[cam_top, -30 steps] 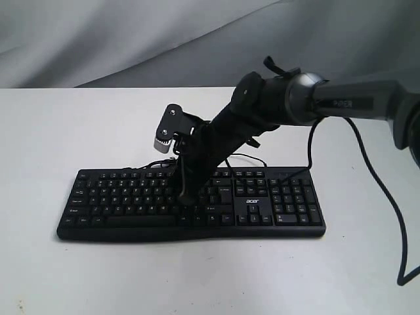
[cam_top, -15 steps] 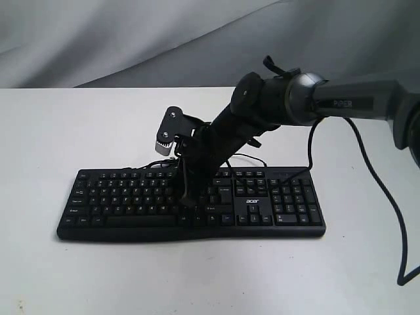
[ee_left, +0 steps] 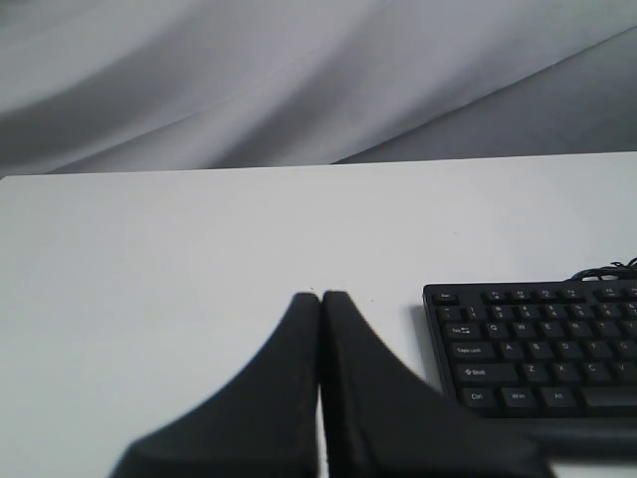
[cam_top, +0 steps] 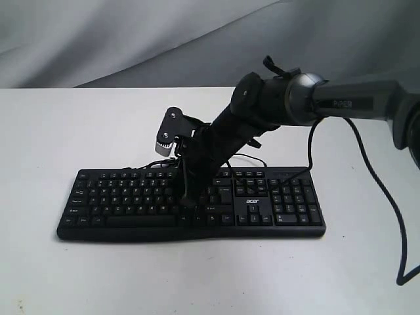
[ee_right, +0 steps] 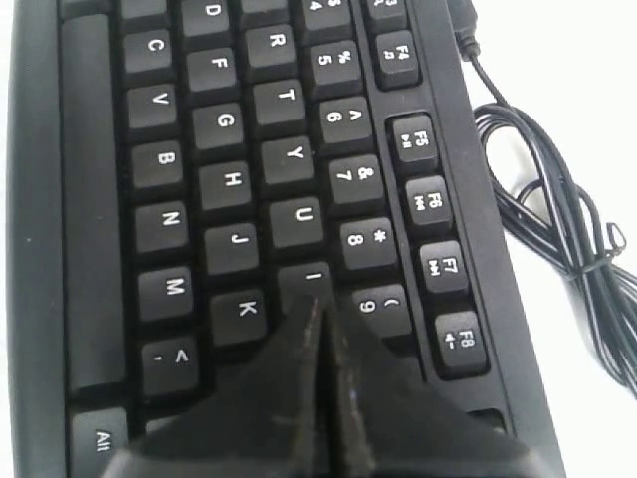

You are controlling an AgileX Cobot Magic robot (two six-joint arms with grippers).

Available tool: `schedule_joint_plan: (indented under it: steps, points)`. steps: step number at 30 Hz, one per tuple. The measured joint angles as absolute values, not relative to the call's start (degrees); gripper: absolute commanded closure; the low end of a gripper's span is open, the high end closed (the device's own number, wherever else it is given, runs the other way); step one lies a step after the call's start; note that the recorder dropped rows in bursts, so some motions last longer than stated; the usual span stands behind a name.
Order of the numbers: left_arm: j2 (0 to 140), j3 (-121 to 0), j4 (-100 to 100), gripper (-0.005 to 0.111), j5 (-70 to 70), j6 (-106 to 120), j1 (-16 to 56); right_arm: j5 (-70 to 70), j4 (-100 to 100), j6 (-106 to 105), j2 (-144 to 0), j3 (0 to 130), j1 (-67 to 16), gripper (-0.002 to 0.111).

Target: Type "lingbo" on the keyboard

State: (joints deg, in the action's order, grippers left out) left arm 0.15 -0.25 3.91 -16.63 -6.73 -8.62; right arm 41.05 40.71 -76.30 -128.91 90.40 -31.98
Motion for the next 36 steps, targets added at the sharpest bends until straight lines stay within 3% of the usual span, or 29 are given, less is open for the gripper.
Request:
schedule_joint_plan:
  steps: [23, 36]
  points:
    - [0.1, -0.2, 3.9, 0.106, -16.6, -6.7, -8.6, 40.4, 40.6, -76.3, -125.5, 90.3, -32.0, 0.108]
    - [0.1, -0.2, 3.9, 0.106, -16.6, -6.7, -8.6, 33.4, 23.6, -59.4, -101.0, 86.2, -32.0, 0.108]
